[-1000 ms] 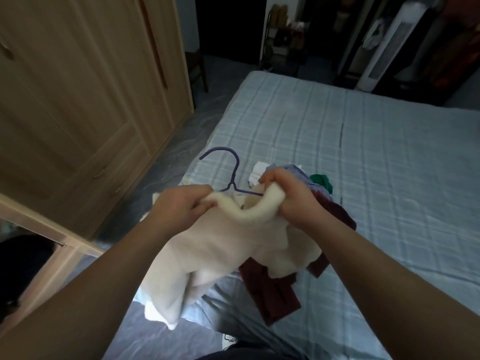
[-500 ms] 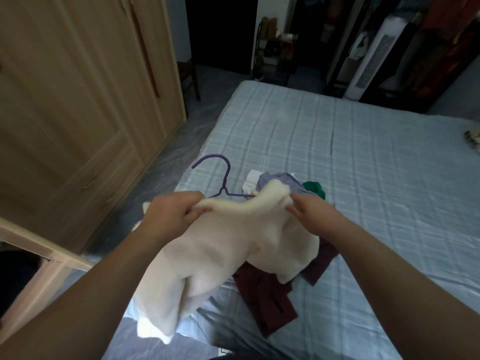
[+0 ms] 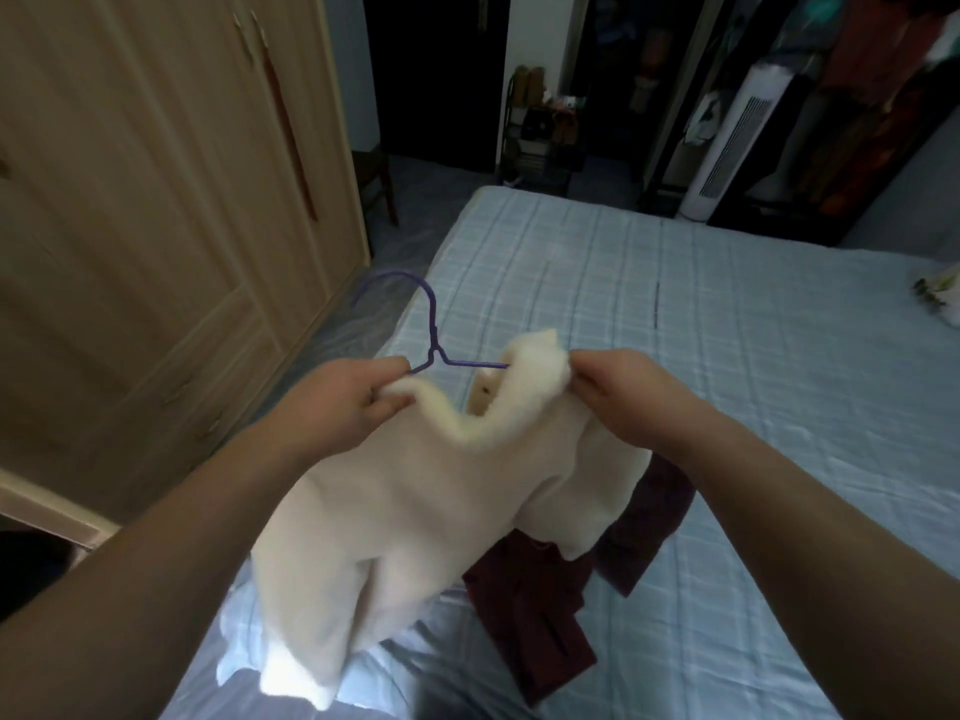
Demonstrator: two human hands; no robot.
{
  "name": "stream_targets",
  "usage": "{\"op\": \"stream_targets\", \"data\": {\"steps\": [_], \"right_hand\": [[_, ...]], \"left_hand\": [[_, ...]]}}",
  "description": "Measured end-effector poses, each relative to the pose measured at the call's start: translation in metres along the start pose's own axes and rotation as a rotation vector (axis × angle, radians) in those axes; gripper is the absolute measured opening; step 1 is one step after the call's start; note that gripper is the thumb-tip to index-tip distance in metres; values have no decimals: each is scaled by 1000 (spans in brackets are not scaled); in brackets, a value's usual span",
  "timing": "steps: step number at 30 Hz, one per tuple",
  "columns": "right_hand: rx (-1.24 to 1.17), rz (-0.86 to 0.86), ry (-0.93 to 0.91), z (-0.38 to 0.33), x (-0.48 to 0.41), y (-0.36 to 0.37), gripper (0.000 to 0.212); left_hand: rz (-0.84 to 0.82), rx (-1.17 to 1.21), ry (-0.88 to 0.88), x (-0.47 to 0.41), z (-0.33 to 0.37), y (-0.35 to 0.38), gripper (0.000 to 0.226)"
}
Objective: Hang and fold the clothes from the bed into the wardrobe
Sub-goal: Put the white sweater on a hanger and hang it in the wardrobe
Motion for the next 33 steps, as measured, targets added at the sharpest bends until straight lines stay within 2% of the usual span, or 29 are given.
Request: {"op": "stream_targets", "data": {"steps": [4, 7, 11, 13, 15, 19, 21, 23, 26, 29, 31, 33], "right_hand": [[-108, -71, -36, -17, -2, -19, 28], [-188, -113, -18, -16, -2, -27, 29], [-167, -98, 41, 9, -16, -57, 26], [-127, -14, 104, 37, -19, -78, 28], [-193, 101, 164, 67, -9, -94, 27], [-356, 484, 276, 109, 31, -115, 68], [-402, 661, 336, 123, 50, -126, 76], [-341, 802, 374, 135, 68, -146, 62], [-113, 801, 373, 150, 85, -176, 29], [2, 742, 351, 176, 101, -201, 30], [106, 718, 354, 192, 108, -222, 28], [97, 710, 373, 207, 110, -242, 26]], "left_hand": [[34, -82, 76, -24, 17, -31, 33], [37, -104, 130, -39, 36, -42, 19], [78, -61, 109, -70, 51, -64, 21], [130, -30, 97, -87, 59, -79, 32], [177, -13, 96, -101, 71, -92, 40], [243, 43, 163, -126, 102, -113, 30], [258, 70, 188, -139, 120, -119, 31], [244, 66, 191, -153, 138, -119, 36], [218, 12, 162, -168, 156, -115, 44], [178, -59, 154, -177, 172, -112, 39], [114, -113, 155, -181, 184, -106, 44], [54, -135, 194, -182, 202, -95, 51]]}}
Point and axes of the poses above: each hand's wrist, its own x-axis away from the middle knuckle, its own y-axis out of the palm, z = x × y, the point moved 9 cm from there along -x, towards the middle knuckle, and after that the axes turned 11 degrees about x, right-handed, at the moved point
